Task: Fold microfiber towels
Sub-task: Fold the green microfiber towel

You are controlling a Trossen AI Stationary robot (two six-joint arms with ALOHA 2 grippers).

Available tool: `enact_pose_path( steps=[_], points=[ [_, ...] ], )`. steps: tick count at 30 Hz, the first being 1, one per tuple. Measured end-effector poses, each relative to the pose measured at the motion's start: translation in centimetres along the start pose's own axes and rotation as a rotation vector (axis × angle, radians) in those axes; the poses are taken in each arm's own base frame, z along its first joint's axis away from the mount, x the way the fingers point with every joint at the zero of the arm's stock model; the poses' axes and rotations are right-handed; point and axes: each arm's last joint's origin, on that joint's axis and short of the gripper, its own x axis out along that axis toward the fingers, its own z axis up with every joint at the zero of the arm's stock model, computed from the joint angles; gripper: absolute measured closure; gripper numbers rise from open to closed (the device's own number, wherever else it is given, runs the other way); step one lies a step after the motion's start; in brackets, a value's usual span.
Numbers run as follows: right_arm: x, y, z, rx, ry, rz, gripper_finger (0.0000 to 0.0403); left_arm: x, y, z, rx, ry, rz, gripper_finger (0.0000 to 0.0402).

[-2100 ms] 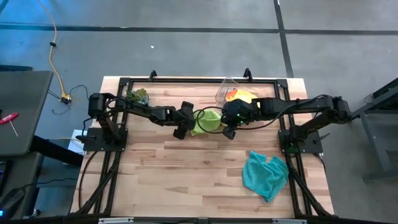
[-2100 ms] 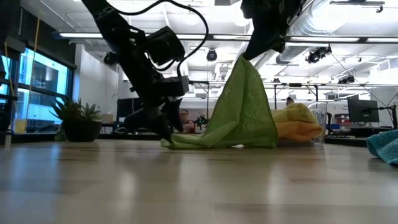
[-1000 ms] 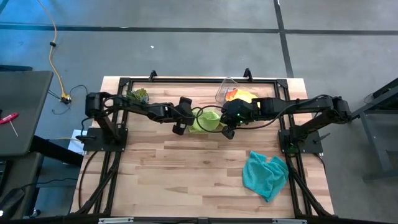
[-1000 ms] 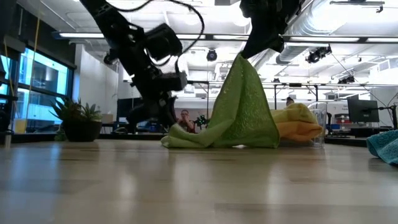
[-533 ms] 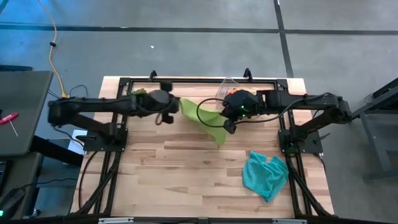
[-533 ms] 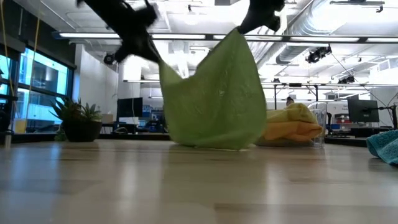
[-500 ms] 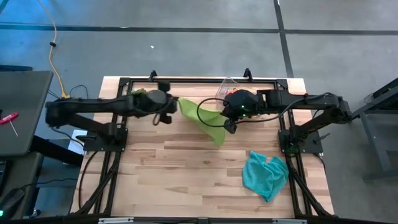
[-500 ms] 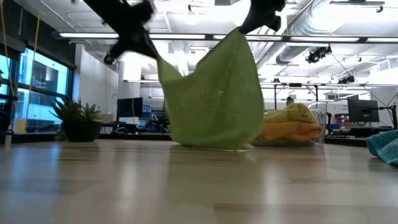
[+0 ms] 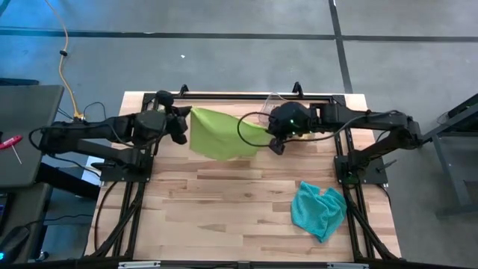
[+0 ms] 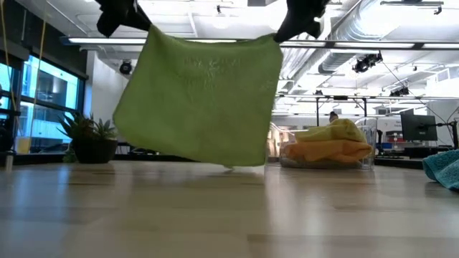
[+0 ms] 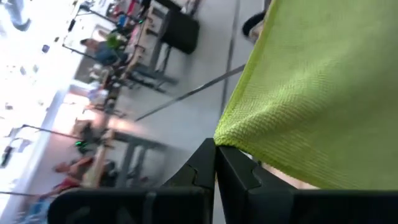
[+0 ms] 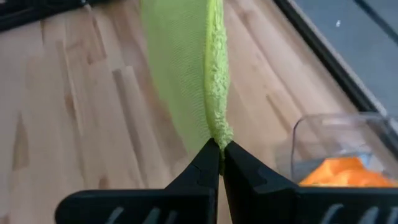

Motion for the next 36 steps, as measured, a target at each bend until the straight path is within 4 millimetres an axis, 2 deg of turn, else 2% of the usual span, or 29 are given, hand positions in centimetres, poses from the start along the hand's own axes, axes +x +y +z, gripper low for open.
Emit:
enact_pose_path(
  steps=[4, 10, 18, 21, 28, 36],
  points=[
    [0.6, -1.3, 0.6, -0.021, -0.024, -0.021, 0.0403, 0.5, 0.1, -0.3, 0.108, 0.048, 0.011, 0.0402],
    [0.9, -3.1, 1.0, -0.033, -0.033, -0.065, 0.0403, 2.5, -0.5, -1.1, 0.177, 0.146, 0.003, 0.0402],
    [1.3, -2.9, 0.7, -0.088, 0.012, -0.063, 0.0403, 4.4, -3.3, -3.2, 0.183, 0.235, -0.040, 0.0401],
    [1.8, -2.0, 0.5, -0.085, 0.033, -0.047, 0.0403, 4.4, -4.3, -3.5, 0.151, 0.234, -0.055, 0.0401],
    [4.5, 1.7, -0.8, -0.137, 0.134, 0.033, 0.0403, 3.3, -5.8, -2.6, 0.068, 0.166, -0.100, 0.0401],
    [7.9, 5.1, -2.6, -0.172, 0.261, 0.092, 0.0403, 1.5, -8.5, -2.1, -0.036, 0.135, -0.290, 0.0401]
  ],
)
